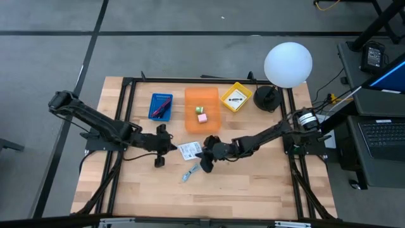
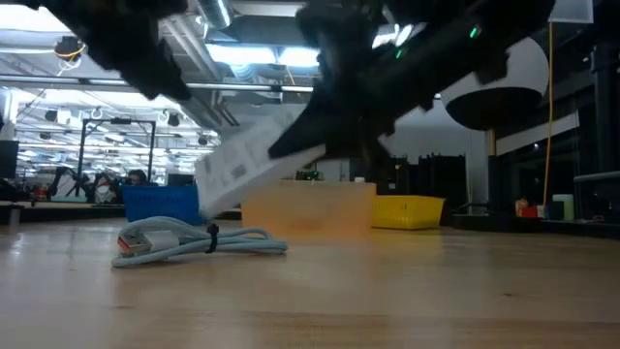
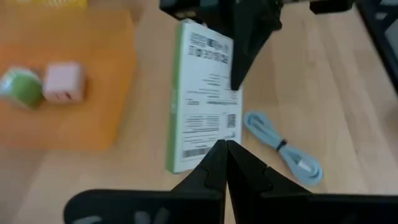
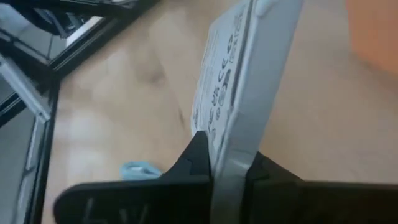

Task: Pick and place items into bin
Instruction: Put the left card reader box into the yellow basket, then put the light blue USB cable wire into the blue basket

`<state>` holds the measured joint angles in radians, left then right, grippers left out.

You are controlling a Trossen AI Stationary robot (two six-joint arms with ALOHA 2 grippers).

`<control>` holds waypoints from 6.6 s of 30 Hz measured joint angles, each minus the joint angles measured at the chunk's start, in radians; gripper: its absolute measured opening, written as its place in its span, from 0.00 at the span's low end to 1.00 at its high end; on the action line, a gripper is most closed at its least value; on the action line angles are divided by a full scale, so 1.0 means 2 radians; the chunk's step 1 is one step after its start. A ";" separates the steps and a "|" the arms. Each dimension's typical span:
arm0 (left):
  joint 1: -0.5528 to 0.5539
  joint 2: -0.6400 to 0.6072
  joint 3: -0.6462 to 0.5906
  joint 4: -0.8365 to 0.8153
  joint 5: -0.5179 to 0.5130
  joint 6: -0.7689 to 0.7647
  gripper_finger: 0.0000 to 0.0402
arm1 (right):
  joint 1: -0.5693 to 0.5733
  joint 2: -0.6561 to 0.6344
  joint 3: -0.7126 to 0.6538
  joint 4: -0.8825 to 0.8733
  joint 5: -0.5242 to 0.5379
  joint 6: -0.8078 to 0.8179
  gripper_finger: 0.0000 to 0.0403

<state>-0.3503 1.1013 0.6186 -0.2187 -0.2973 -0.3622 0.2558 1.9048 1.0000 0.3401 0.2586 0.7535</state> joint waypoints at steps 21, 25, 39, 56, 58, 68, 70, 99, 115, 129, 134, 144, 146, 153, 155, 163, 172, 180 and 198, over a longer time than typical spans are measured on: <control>-0.006 -0.051 0.000 0.022 -0.013 0.097 0.00 | 0.050 -0.207 -0.131 -0.038 0.181 -0.056 0.03; -0.006 -0.051 0.000 0.022 -0.013 0.097 0.00 | 0.039 -0.234 -0.145 -0.042 0.189 -0.071 0.03; 0.047 -0.051 0.001 0.052 -0.095 0.162 0.00 | -0.031 -0.240 -0.149 -0.048 0.189 -0.166 0.03; 0.128 -0.051 0.001 0.052 -0.103 0.237 0.00 | -0.114 -0.242 -0.046 -0.338 0.241 -0.166 0.03; 0.131 -0.051 0.001 0.052 -0.103 0.237 0.00 | -0.119 -0.242 -0.027 -0.391 0.242 -0.156 0.03; 0.131 -0.051 0.001 0.052 -0.103 0.263 0.00 | -0.153 -0.242 0.026 -0.553 0.264 -0.198 0.03; 0.131 -0.051 0.001 0.052 -0.103 0.262 0.00 | -0.159 -0.241 0.029 -0.562 0.266 -0.224 0.03; 0.131 -0.051 0.001 0.052 -0.103 0.238 0.00 | -0.266 -0.131 0.051 -0.586 0.263 -0.342 0.03; 0.131 -0.051 0.000 0.052 -0.103 0.227 0.00 | -0.287 -0.104 0.050 -0.573 0.272 -0.355 0.06; 0.131 -0.051 0.000 0.052 -0.103 0.227 0.00 | -0.310 -0.104 0.050 -0.573 0.272 -0.342 0.20; 0.131 -0.051 0.000 0.052 -0.103 0.227 0.00 | -0.310 -0.104 0.050 -0.573 0.270 -0.341 0.25; 0.131 -0.051 0.000 0.052 -0.103 0.227 0.00 | -0.310 -0.105 0.051 -0.573 0.239 -0.327 0.33; 0.131 -0.051 0.000 0.052 -0.103 0.227 0.00 | -0.310 -0.105 0.050 -0.573 0.229 -0.326 0.35; 0.131 -0.051 0.000 0.052 -0.103 0.227 0.00 | -0.310 -0.107 0.051 -0.573 0.195 -0.312 0.36; 0.131 -0.051 0.000 0.052 -0.103 0.227 0.00 | -0.310 -0.109 0.051 -0.573 0.195 -0.312 0.36; 0.131 -0.051 0.000 0.052 -0.103 0.225 0.00 | -0.310 -0.116 0.081 -0.585 0.129 -0.301 0.36; 0.130 -0.051 0.000 0.052 -0.074 0.225 0.00 | -0.310 -0.116 0.123 -0.606 0.122 -0.300 0.36; 0.130 -0.051 0.000 0.052 -0.060 0.227 0.00 | -0.305 -0.116 0.124 -0.607 0.122 -0.295 0.36; 0.130 -0.051 0.000 0.029 -0.041 0.223 0.00 | -0.114 -0.226 0.072 -0.414 0.109 -0.340 0.09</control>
<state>-0.0895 0.9985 0.6186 -0.1616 -0.3784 0.0828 0.0277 1.4522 1.1437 -0.4870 0.4769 0.0726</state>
